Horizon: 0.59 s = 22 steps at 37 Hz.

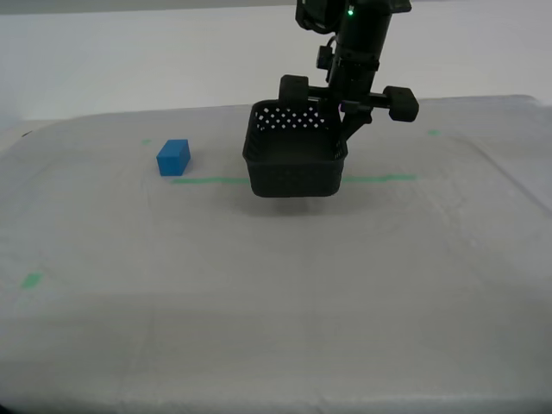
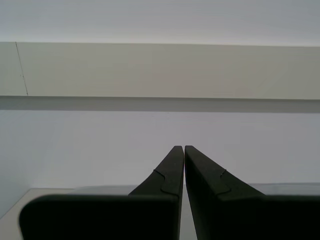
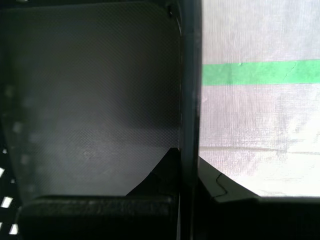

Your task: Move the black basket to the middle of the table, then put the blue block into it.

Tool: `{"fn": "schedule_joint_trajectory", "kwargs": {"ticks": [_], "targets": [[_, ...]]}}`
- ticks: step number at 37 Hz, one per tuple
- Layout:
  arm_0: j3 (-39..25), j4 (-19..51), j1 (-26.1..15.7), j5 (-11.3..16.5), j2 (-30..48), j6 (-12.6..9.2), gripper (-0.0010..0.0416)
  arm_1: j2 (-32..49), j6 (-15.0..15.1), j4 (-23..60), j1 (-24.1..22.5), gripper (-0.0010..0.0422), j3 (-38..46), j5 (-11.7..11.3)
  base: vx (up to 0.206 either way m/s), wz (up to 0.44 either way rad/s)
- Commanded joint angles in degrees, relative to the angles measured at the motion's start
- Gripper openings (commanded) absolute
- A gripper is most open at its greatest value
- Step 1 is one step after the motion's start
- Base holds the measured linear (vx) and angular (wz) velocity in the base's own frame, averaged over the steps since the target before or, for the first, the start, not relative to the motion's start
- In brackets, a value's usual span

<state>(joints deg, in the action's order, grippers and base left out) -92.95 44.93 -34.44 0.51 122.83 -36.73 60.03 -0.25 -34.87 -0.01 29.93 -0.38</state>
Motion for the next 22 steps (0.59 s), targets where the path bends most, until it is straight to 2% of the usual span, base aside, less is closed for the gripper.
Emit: {"fn": "schedule_joint_trajectory", "kwargs": {"ticks": [1,22], "targets": [[0.02,-0.07,-0.04,-0.07,0.87,1.01,0.0000,0.00,0.09,-0.33,-0.02,0.0000,0.04,-0.04,0.000,0.000],[0.07,-3.85,0.20,-0.22,4.42,1.75,0.0000,0.00,0.09,-0.33,-0.02,0.0000,0.04,-0.04,0.000,0.000]]}}
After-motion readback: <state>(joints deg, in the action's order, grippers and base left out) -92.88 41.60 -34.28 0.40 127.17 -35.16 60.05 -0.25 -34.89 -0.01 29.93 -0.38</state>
